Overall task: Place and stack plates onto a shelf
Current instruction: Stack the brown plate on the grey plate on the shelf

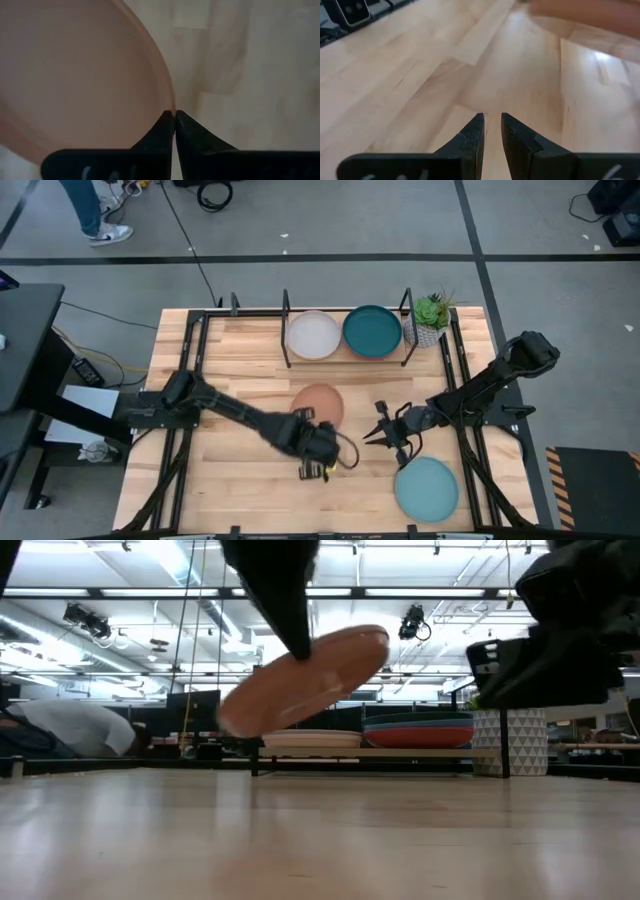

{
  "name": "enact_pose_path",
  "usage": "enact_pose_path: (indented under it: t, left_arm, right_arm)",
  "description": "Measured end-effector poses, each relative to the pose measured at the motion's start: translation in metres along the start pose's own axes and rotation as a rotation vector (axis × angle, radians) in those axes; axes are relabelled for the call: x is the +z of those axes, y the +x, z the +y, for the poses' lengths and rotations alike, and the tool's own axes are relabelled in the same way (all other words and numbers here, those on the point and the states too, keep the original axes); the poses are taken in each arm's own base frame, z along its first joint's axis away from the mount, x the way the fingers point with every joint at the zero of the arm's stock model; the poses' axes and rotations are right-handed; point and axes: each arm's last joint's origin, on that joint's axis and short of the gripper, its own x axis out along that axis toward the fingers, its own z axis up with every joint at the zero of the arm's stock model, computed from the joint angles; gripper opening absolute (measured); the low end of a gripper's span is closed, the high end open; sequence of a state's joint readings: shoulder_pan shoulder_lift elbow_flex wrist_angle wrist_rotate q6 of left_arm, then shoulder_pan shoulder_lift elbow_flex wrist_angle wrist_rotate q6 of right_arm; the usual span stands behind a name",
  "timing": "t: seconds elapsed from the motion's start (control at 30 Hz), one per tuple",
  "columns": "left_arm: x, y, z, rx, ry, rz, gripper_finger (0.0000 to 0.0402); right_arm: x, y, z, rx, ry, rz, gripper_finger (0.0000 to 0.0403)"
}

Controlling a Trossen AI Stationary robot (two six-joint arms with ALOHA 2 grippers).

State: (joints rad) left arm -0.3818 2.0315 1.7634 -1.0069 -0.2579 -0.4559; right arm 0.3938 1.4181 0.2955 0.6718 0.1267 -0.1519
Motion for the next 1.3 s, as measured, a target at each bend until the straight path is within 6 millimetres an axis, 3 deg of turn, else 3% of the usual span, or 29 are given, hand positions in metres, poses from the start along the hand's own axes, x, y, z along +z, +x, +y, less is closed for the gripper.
enact_pose_path:
  t: [0.13, 0.33, 0.47, 0.7, 0.93, 1.17, 1.3]
  left_arm:
    - [0.013, 0.004, 0.032, -0.002, 0.095, 0.018, 0.0013]
    - [0.039, -0.018, 0.076, 0.057, 0.312, -0.01, 0.0013]
    - [0.044, -0.026, 0.109, 0.106, 0.433, 0.061, 0.0013]
    - [0.041, -0.016, 0.178, 0.158, 0.378, 0.207, 0.0013]
    - [0.041, 0.006, 0.219, 0.102, 0.511, 0.184, 0.0013]
    - [0.026, 0.019, 0.258, 0.099, 0.451, 0.269, 0.0013]
    - [0.018, 0.027, 0.271, 0.066, 0.403, 0.287, 0.0013]
  right_arm:
    - [-0.004, -0.003, 0.01, -0.054, 0.008, 0.034, 0.0071]
    - [-0.01, -0.009, 0.017, -0.2, 0.011, 0.041, 0.0071]
    - [-0.011, -0.013, 0.019, -0.254, 0.044, -0.001, 0.0071]
    - [-0.01, -0.014, 0.018, -0.289, 0.062, -0.025, 0.0071]
    - [-0.002, -0.015, 0.016, -0.306, 0.06, -0.096, 0.0071]
    - [-0.003, -0.015, 0.016, -0.327, 0.072, -0.094, 0.0071]
    - [-0.003, -0.015, 0.016, -0.327, 0.085, -0.094, 0.0071]
